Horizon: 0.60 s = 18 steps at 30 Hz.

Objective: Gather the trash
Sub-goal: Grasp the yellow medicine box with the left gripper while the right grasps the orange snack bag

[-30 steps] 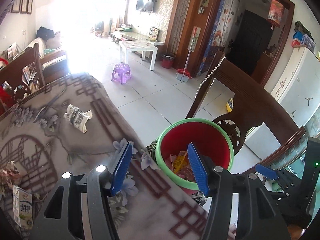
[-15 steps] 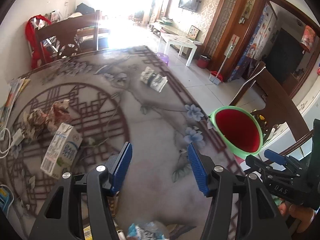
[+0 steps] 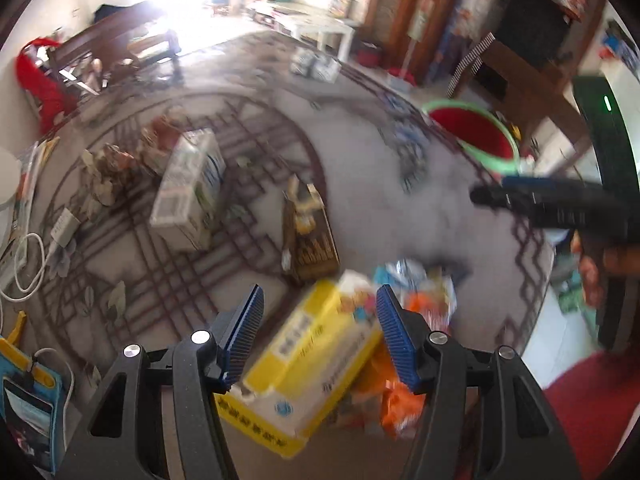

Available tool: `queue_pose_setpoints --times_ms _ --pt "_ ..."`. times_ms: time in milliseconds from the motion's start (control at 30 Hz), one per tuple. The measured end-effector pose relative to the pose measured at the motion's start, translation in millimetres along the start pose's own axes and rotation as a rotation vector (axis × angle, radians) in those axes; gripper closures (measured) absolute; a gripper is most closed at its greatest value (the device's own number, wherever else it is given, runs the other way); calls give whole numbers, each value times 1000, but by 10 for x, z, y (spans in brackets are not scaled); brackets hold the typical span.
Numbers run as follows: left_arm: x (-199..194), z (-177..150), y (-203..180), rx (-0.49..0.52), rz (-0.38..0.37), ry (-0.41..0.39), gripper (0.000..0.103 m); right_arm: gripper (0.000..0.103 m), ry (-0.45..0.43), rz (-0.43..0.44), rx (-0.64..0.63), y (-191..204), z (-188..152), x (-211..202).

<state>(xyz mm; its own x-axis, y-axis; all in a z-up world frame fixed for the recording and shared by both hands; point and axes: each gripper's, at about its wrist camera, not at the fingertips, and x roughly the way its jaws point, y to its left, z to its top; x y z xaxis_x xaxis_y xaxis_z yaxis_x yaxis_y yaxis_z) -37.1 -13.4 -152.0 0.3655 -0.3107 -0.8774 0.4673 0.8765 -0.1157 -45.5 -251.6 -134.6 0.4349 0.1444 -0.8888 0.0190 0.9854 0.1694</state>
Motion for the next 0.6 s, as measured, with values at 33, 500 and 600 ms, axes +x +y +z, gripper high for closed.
queue_pose_setpoints --times_ms 33,500,600 --pt "42 -74 -19 29 -1 24 47 20 8 0 4 12 -22 5" --pt "480 -197 295 -183 -84 87 64 17 185 98 -178 524 -494 17" --pt "435 -188 404 -281 -79 49 73 14 199 138 -270 752 -587 -3"
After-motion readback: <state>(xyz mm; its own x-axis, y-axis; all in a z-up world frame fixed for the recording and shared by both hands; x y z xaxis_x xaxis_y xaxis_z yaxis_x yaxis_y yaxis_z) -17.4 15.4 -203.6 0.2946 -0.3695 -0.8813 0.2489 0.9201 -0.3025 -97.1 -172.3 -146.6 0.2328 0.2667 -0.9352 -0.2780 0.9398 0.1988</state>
